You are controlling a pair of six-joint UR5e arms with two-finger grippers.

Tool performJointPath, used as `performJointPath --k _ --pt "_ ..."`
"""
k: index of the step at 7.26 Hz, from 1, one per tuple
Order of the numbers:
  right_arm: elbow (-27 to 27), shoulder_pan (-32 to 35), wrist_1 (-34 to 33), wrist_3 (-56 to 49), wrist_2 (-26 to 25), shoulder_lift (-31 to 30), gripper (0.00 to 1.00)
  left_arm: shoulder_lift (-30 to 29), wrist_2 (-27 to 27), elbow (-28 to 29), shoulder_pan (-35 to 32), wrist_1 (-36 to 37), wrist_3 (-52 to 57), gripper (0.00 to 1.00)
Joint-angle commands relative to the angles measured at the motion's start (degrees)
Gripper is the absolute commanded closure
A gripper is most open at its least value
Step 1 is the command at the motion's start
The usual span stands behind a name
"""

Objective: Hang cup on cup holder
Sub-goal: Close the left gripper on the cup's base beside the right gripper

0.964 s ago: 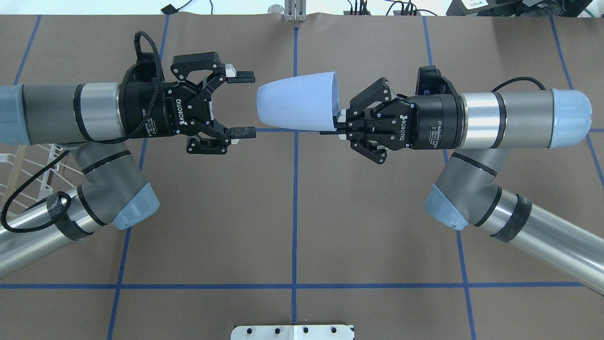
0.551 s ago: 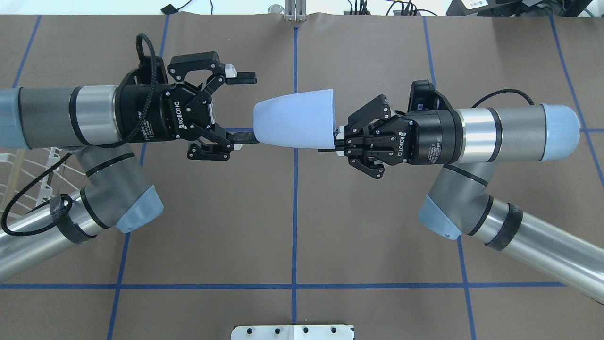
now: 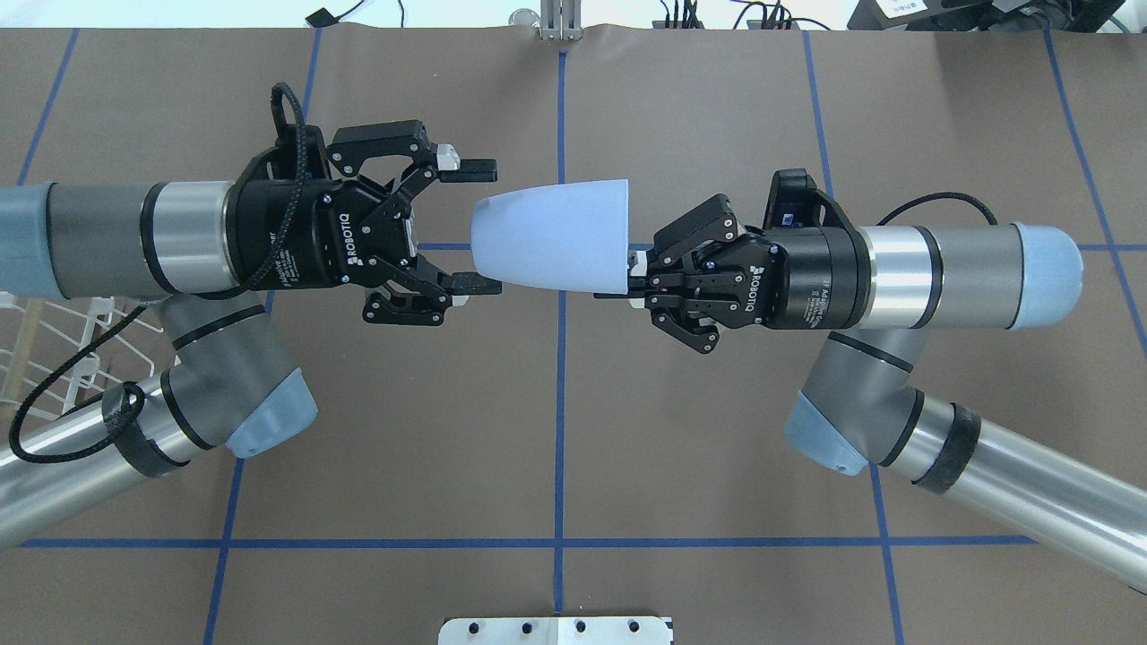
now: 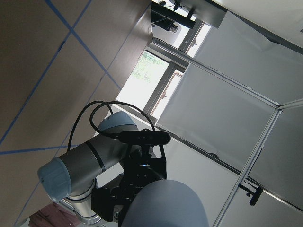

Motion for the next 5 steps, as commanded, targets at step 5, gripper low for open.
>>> performJointPath --k 5 --pt "-0.13 -1.83 0.31 -0.07 -1.58 0.35 1.00 0.10 2.62 -0.48 2.84 -1.87 0.14 0.04"
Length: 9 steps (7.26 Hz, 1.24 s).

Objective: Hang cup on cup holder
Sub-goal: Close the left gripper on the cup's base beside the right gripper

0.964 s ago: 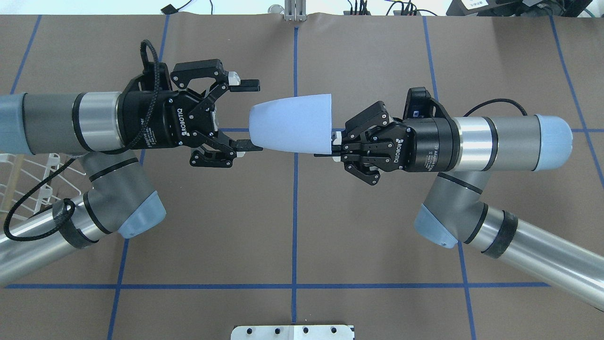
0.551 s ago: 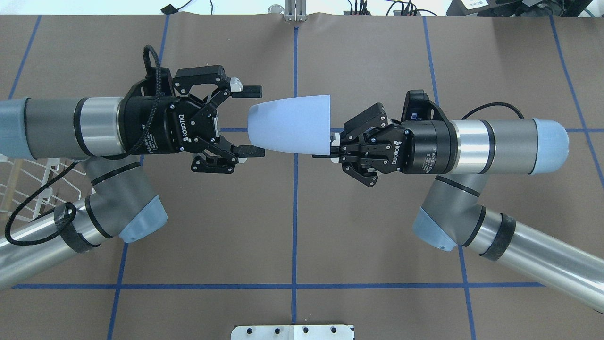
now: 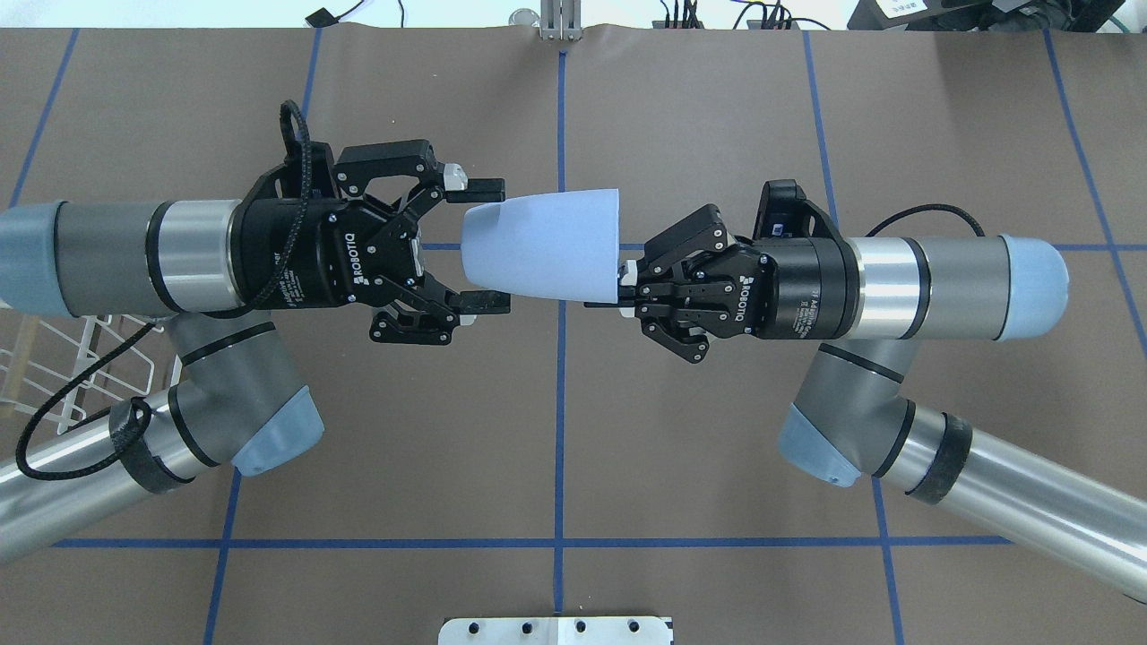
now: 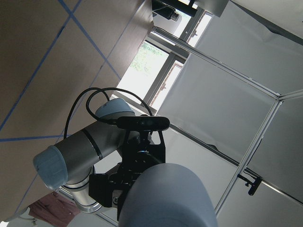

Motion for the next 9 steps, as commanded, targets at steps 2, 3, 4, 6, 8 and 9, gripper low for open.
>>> performJointPath --k 2,3,4,6,8,9 --pt "0.08 -0.62 0.08 0.00 -0.43 0.18 1.00 0.13 1.35 -0.03 0.99 -0.68 -0.02 0.05" --pt "-0.01 -0.62 0.08 -0.09 -0.43 0.18 1.00 0.13 1.35 -0.03 0.99 -0.76 -0.02 0.14" --pt "-0.01 -0.70 0.08 -0.26 -0.43 0.18 1.00 0.22 1.35 -0.29 0.99 -0.85 -0.10 0.59" --pt "0.25 -0.62 0.17 -0.61 -0.70 -0.08 0.00 0.75 1.35 -0.82 1.16 -1.29 -0.11 1.00" --pt "0.17 0.43 3.06 -6.90 -0.79 -2.88 0.00 1.19 1.35 -0.99 1.07 -1.90 -0.02 1.00" --pt "0.08 2.01 2.98 -9.12 -0.70 -4.20 0.00 1.97 2.48 -1.17 0.55 -1.91 0.16 1.00"
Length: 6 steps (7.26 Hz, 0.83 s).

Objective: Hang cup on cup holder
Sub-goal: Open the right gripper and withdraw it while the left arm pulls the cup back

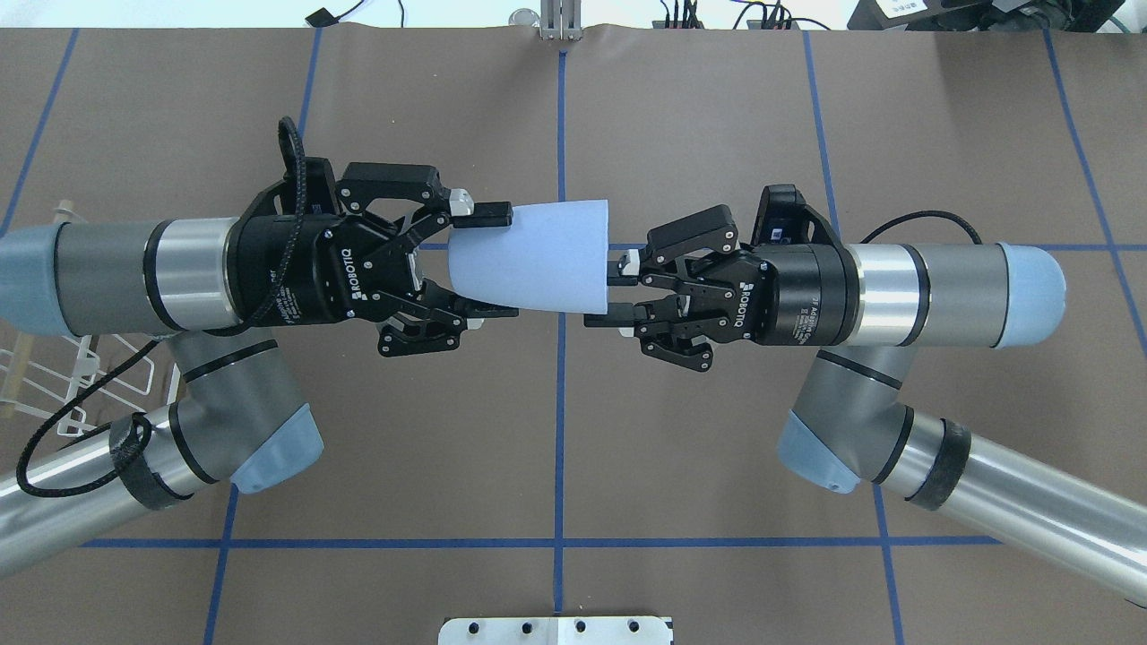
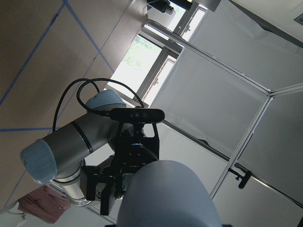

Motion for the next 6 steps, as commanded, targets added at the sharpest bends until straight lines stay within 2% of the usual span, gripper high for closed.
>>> performJointPath --k 1,2,3,4,5,6 --pt "-0.08 3.97 0.48 -7.17 0.14 -2.42 0.00 1.39 3.93 -0.90 -1.11 1.00 0.95 1.00" --pt "-0.52 6.18 0.04 -11.90 0.41 -4.43 0.00 3.31 2.66 -0.82 -5.73 4.58 2.44 1.00" --pt "-3.31 8.98 -0.22 -16.65 0.84 -4.89 0.00 3.59 -2.31 -0.65 -9.08 9.84 8.63 1.00" --pt "-6.55 11.53 -0.66 -24.18 3.11 -4.80 0.00 3.60 -9.50 -1.08 -14.68 18.59 24.01 1.00" --pt "-9.80 14.26 -1.80 -29.39 5.74 -4.98 0.00 4.90 -15.49 -4.04 -19.96 28.86 31.12 1.00" --pt "-10.71 15.50 -7.46 -35.36 8.21 -5.15 0.00 5.87 -18.77 -4.94 -25.23 33.49 33.89 1.00"
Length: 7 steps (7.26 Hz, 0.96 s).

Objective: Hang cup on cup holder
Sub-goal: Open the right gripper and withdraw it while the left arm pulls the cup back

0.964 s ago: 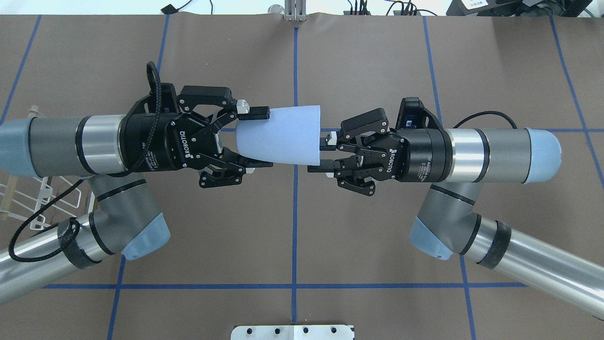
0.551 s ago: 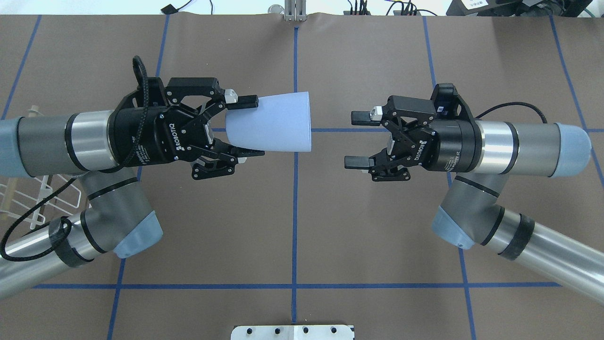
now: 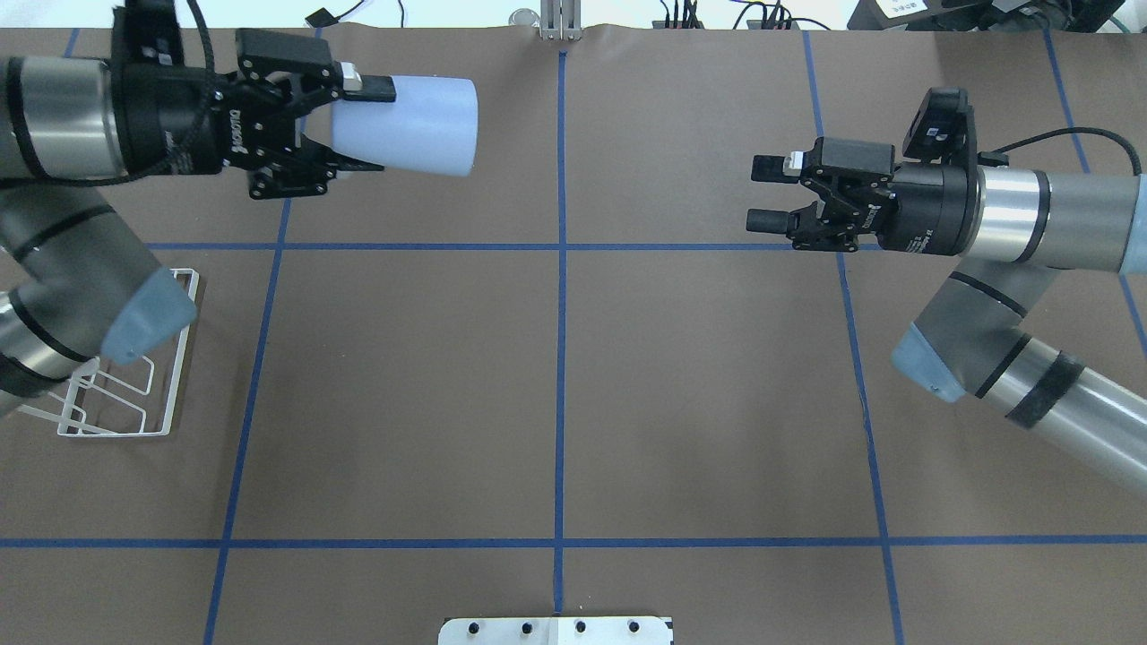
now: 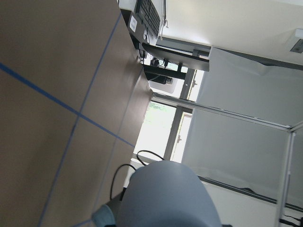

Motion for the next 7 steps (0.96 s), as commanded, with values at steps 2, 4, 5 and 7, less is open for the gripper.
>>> performJointPath --k 2,4,5,7 --pt "-2.14 7.06 -11.91 -22.84 4.82 -6.52 0.00 5.44 -14.18 -2.03 -15.77 21.25 27.15 1.00" --pt "-1.36 14.60 -20.59 -39.62 8.67 -11.54 0.00 6.94 -16.43 -3.80 -18.19 35.97 44.16 1.00" --pt "-1.35 17.69 -25.34 -47.53 10.60 -13.56 0.00 7.73 -16.17 -3.80 -18.63 39.15 50.07 1.00" --pt "-1.44 20.09 -31.17 -63.11 12.02 -17.18 0.00 8.01 -12.33 -6.77 -19.58 57.37 61.56 1.00"
